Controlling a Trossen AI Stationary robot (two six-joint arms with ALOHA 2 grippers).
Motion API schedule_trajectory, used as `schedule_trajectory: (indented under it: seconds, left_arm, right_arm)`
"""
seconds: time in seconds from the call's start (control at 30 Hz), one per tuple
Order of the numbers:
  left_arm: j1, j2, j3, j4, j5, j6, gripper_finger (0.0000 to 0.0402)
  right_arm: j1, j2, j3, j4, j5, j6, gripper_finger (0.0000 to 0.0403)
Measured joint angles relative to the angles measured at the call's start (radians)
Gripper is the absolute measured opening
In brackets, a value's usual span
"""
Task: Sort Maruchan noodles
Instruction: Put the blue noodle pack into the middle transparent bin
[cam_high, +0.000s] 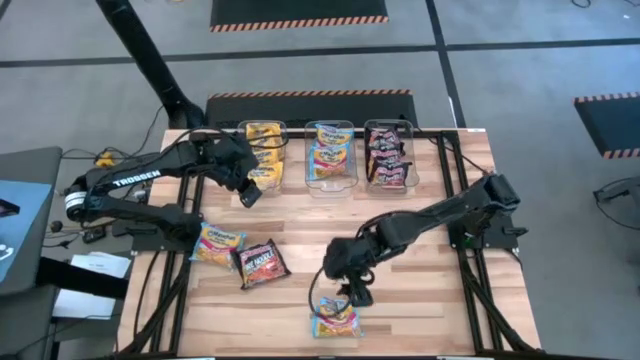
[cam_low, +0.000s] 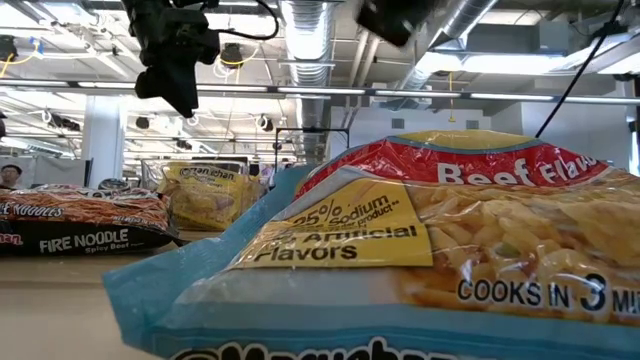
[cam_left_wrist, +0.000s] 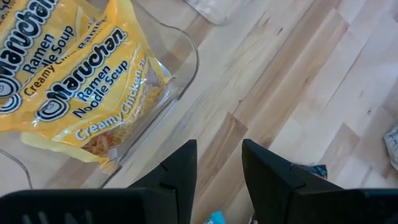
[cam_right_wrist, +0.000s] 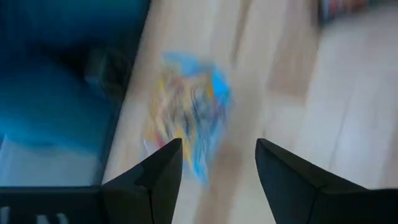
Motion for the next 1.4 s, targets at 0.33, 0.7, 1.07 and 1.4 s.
schedule_trajectory:
  seconds: [0.33, 0.7, 1.07, 1.4]
  left_arm:
    - [-0.017, 0.000, 0.000, 0.016, -0.011, -0.004, 0.0114]
    - [-0.017, 0.000, 0.000, 0.052, -0.026, -0.004, 0.0114]
    - [-0.017, 0.000, 0.000, 0.069, -0.026, -0.001, 0.0114]
    - [-0.017, 0.001, 0.000, 0.076, -0.026, 0.000, 0.0114]
  right_arm:
    - [0.040, 0.147, -0.004, -0.045, -0.091, -0.064, 0.0224]
    - [0.014, 0.222, 0.001, -0.006, -0.234, -0.202, 0.0223]
    - [-0.014, 0.306, -0.004, -0.042, -0.322, -0.251, 0.0223]
    - [-0.012, 0.347, -0.002, -0.015, -0.402, -0.215, 0.0189]
